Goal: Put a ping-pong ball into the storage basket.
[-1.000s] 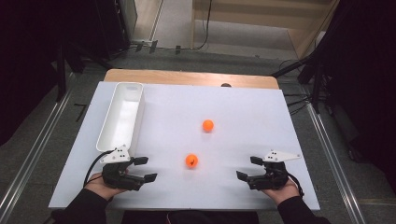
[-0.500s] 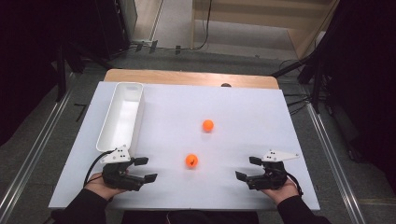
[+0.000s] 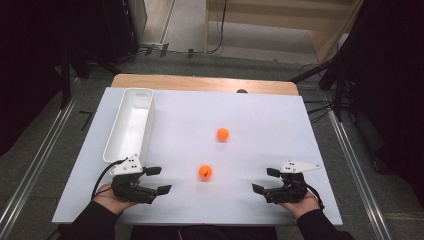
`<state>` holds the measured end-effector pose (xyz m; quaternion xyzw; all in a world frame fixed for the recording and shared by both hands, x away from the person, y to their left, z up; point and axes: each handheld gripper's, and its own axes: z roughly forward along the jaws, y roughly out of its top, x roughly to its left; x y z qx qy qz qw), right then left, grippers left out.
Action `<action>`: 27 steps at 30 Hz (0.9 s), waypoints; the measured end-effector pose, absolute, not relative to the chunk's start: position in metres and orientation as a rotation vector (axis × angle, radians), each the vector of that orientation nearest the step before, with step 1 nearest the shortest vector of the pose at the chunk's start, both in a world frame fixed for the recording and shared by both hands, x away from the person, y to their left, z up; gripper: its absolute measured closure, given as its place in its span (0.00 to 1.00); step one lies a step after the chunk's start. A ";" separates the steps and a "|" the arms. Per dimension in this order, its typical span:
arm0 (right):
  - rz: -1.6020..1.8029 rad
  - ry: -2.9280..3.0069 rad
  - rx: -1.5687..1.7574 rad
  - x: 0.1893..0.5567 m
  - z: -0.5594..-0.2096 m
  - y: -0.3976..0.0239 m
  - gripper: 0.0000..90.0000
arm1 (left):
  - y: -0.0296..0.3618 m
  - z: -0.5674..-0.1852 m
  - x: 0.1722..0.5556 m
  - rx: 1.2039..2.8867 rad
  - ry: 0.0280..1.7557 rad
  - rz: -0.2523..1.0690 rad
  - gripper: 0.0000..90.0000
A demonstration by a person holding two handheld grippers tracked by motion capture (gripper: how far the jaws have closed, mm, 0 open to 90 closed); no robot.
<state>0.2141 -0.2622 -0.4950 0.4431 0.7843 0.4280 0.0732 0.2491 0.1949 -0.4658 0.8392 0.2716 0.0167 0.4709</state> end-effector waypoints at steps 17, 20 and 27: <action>1.277 2.353 1.335 0.215 -0.496 -0.262 0.13 | 0.175 -0.459 0.254 2.020 0.691 0.072 0.24; 1.281 2.353 1.336 0.215 -0.496 -0.263 0.13 | 0.171 -0.457 0.255 2.014 0.700 0.068 0.22; 1.280 2.346 1.342 0.215 -0.496 -0.263 0.13 | 0.166 -0.456 0.259 2.017 0.713 0.076 0.16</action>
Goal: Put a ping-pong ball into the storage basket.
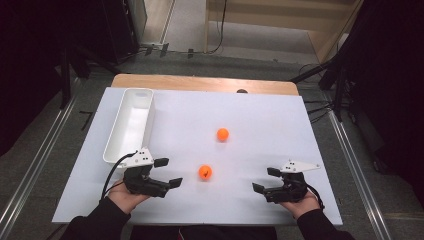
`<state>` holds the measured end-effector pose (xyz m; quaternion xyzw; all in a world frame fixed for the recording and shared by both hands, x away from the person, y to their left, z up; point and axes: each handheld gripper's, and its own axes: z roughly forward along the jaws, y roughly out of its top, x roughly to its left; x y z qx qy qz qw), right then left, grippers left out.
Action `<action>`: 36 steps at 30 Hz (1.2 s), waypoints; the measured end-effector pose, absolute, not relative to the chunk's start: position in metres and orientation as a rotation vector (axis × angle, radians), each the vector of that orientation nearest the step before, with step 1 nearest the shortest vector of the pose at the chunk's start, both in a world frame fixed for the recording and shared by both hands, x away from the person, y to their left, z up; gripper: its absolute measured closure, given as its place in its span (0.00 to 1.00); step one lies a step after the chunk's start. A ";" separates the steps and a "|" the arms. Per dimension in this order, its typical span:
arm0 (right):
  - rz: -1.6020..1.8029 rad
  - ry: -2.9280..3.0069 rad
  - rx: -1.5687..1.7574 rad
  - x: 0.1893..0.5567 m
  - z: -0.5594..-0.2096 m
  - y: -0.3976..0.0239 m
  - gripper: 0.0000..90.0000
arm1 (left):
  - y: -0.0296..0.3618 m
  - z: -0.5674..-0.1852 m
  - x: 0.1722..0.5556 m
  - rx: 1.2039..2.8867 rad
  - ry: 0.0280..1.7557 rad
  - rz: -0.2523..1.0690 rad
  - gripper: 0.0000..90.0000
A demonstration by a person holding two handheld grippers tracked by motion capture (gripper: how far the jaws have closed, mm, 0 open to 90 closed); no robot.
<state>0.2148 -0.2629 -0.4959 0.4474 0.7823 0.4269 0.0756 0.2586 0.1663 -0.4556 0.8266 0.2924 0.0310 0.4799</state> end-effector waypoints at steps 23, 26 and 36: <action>1.273 2.348 1.335 0.215 -0.496 -0.263 0.13 | 0.141 -0.452 0.276 1.989 0.681 0.064 0.00; 1.274 2.347 1.336 0.215 -0.496 -0.263 0.13 | 0.137 -0.451 0.277 2.012 0.663 0.091 0.00; 1.278 2.344 1.349 0.215 -0.496 -0.263 0.13 | 0.125 -0.452 0.286 2.003 0.659 0.102 0.00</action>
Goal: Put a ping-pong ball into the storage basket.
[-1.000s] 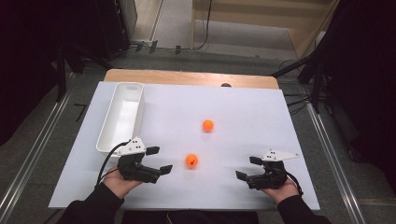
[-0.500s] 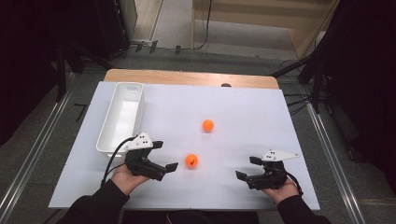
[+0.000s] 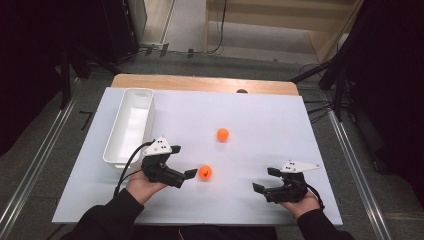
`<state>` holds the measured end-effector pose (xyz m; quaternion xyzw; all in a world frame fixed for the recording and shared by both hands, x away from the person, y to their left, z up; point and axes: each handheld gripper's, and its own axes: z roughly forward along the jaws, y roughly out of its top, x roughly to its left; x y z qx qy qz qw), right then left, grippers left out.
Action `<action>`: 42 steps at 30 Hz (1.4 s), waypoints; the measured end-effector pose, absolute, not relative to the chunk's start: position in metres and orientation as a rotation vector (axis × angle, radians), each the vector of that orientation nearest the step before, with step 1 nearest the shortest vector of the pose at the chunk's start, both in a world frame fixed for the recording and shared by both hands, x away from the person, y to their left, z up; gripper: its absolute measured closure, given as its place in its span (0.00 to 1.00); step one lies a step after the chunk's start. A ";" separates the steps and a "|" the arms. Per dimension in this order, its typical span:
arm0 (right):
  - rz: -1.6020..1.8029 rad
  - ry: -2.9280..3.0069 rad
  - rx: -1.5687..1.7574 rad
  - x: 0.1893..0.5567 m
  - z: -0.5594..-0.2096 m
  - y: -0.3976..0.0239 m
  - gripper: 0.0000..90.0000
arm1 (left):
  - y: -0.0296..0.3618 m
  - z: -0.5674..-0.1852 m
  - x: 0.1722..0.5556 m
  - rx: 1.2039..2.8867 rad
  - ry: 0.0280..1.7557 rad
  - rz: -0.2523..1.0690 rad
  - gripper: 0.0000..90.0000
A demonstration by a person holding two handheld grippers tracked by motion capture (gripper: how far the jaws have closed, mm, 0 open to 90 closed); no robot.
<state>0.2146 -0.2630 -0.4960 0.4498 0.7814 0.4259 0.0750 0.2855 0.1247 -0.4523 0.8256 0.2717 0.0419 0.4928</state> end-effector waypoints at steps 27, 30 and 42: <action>1.268 2.356 1.337 0.216 -0.497 -0.263 0.13 | 0.088 -0.461 0.295 2.022 0.616 0.101 0.00; 1.270 2.359 1.335 0.216 -0.497 -0.263 0.13 | 0.084 -0.462 0.296 2.020 0.617 0.101 0.00; 1.269 2.359 1.335 0.216 -0.497 -0.263 0.13 | 0.070 -0.469 0.299 2.017 0.607 0.106 0.00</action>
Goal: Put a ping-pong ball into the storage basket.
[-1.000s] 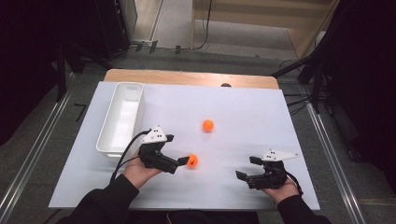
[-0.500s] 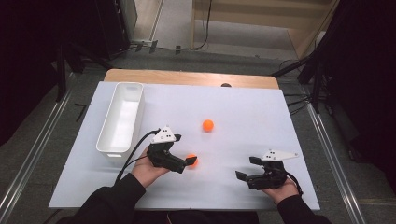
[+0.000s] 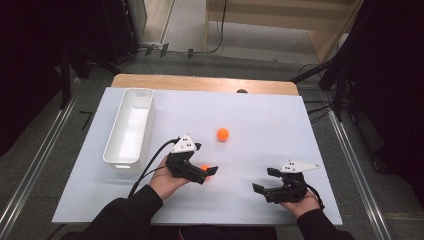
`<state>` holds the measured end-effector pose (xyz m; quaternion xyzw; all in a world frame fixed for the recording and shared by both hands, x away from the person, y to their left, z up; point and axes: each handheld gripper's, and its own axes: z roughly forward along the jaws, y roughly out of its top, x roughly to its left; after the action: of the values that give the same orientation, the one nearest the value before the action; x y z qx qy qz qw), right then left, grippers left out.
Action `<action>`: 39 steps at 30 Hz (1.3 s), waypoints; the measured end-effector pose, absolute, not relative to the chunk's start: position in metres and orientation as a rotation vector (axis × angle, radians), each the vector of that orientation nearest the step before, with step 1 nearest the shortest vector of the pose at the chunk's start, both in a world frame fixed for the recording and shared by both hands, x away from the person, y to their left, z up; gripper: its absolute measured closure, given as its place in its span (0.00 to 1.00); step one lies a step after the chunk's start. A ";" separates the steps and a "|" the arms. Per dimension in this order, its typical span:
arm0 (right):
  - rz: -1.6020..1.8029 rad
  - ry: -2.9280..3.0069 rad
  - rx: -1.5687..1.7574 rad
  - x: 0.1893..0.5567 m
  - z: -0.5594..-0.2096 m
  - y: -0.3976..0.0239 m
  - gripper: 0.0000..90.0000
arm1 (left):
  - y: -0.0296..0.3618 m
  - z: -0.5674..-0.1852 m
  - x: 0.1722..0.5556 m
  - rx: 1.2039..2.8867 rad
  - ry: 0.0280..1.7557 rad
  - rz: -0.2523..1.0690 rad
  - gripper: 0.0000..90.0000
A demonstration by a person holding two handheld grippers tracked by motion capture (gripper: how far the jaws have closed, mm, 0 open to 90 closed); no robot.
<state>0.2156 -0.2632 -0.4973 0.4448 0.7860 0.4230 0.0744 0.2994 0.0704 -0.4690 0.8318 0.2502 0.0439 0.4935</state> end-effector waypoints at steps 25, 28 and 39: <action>1.274 2.366 1.327 0.215 -0.497 -0.264 0.13 | 0.075 -0.487 0.292 2.035 0.602 0.079 0.00; 1.273 2.367 1.328 0.215 -0.497 -0.264 0.13 | 0.076 -0.491 0.293 2.040 0.605 0.081 0.00; 1.276 2.365 1.327 0.216 -0.497 -0.264 0.13 | 0.075 -0.504 0.292 2.099 0.610 0.088 0.00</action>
<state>0.2156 -0.2639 -0.4972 0.4415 0.7871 0.4247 0.0724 0.2919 0.0746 -0.5037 0.8523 0.2479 0.0356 0.4592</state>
